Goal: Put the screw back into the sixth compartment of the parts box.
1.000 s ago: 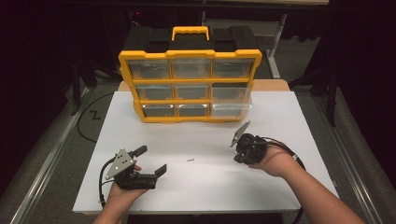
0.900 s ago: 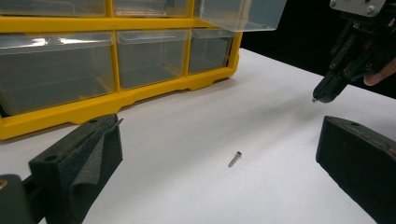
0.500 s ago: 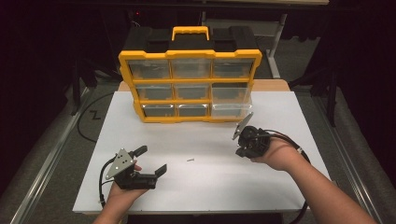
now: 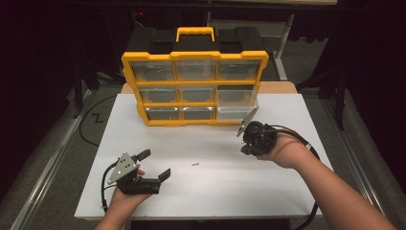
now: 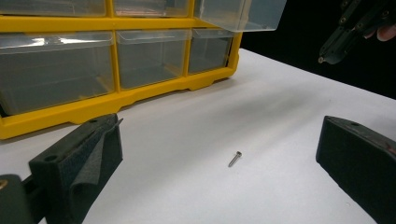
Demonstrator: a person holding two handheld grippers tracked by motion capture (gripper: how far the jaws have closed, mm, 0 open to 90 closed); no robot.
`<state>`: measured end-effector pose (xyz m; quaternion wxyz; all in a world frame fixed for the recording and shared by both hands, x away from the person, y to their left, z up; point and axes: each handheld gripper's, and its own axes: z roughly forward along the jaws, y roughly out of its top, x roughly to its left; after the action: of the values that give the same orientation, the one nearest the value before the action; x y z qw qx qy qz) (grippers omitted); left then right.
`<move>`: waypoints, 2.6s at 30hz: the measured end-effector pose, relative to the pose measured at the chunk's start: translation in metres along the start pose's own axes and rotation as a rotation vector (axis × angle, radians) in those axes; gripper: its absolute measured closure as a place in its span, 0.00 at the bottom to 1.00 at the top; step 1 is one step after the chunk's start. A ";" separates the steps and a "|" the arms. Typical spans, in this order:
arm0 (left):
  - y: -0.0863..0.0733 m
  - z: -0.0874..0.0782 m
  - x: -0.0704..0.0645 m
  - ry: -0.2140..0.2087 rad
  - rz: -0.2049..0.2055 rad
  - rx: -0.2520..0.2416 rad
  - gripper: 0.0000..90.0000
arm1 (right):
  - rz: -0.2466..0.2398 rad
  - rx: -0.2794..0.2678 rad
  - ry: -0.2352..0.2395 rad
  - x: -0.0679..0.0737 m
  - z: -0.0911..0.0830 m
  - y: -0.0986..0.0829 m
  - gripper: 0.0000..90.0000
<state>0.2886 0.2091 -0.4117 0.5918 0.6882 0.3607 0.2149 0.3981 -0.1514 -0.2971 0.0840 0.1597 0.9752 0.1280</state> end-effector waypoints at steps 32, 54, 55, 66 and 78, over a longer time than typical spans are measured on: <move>0.000 0.000 0.001 0.000 -0.005 -0.005 0.01 | -0.015 -0.036 -0.036 -0.018 -0.051 0.020 1.00; 0.000 -0.001 0.001 0.001 -0.007 -0.010 0.01 | -0.031 -0.065 -0.081 -0.034 -0.071 0.046 1.00; 0.000 -0.001 0.001 0.001 -0.007 -0.010 0.01 | -0.035 -0.065 -0.083 -0.035 -0.072 0.047 1.00; 0.000 -0.002 0.001 0.001 -0.006 -0.011 0.01 | -0.029 -0.069 -0.102 -0.044 -0.075 0.060 1.00; 0.000 -0.002 0.002 0.000 -0.006 -0.009 0.01 | -0.029 -0.081 -0.113 -0.053 -0.076 0.073 1.00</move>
<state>0.2886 0.2115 -0.4114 0.5953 0.6845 0.3617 0.2150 0.4535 -0.1188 -0.1978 0.1472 0.1491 0.9652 0.1568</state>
